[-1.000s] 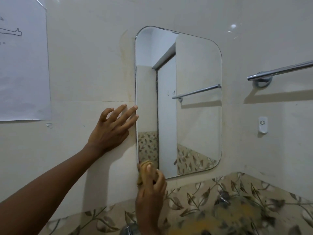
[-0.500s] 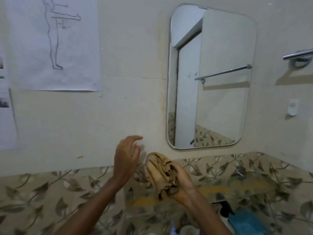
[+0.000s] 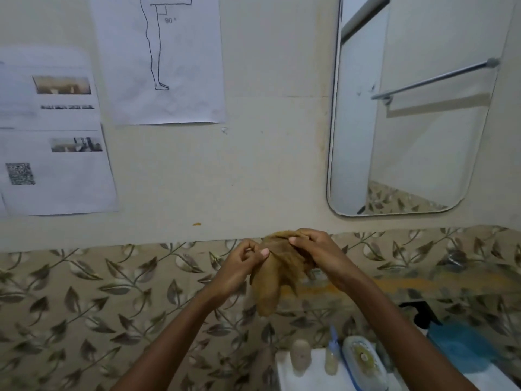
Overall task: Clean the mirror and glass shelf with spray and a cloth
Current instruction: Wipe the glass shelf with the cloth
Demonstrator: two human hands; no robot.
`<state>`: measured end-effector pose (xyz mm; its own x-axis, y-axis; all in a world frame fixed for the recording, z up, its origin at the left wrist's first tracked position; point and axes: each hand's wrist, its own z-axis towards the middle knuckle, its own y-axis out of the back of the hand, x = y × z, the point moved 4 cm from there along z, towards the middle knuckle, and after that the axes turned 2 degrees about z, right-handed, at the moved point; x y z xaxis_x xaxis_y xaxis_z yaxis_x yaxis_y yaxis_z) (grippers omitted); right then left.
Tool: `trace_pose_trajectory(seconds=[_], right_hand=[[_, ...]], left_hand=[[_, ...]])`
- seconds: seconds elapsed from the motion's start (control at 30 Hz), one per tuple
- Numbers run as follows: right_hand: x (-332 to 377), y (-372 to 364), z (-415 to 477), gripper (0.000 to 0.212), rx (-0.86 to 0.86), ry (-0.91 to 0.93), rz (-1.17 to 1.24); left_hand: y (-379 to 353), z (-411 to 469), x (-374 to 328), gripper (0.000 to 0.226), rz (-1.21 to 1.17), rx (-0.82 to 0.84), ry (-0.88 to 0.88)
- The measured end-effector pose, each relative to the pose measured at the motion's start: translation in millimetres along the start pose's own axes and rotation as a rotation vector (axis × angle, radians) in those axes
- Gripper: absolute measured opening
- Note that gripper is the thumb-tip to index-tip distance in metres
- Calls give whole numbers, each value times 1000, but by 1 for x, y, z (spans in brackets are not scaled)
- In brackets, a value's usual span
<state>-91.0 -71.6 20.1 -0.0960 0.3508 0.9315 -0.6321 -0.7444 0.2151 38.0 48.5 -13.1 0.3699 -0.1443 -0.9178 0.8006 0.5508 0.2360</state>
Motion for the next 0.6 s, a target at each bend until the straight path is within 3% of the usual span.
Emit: trace_pose_trajectory(seconds=[0.17, 0.27, 0.43, 0.5, 0.6], right_hand=[[-14, 2, 8, 15, -55, -113, 73], [-36, 11, 14, 11, -116, -200, 4], [-72, 23, 25, 21, -175, -225, -251], [-76, 23, 28, 15, -172, -171, -365], [-70, 24, 23, 16, -273, -56, -721]], left_hand=[[5, 6, 13, 30, -199, -75, 211], [-4, 8, 34, 35, -118, -120, 313], [-18, 24, 58, 34, 195, -238, 239], [-20, 27, 64, 30, 258, -266, 178], [-15, 26, 72, 19, 334, -307, 113]])
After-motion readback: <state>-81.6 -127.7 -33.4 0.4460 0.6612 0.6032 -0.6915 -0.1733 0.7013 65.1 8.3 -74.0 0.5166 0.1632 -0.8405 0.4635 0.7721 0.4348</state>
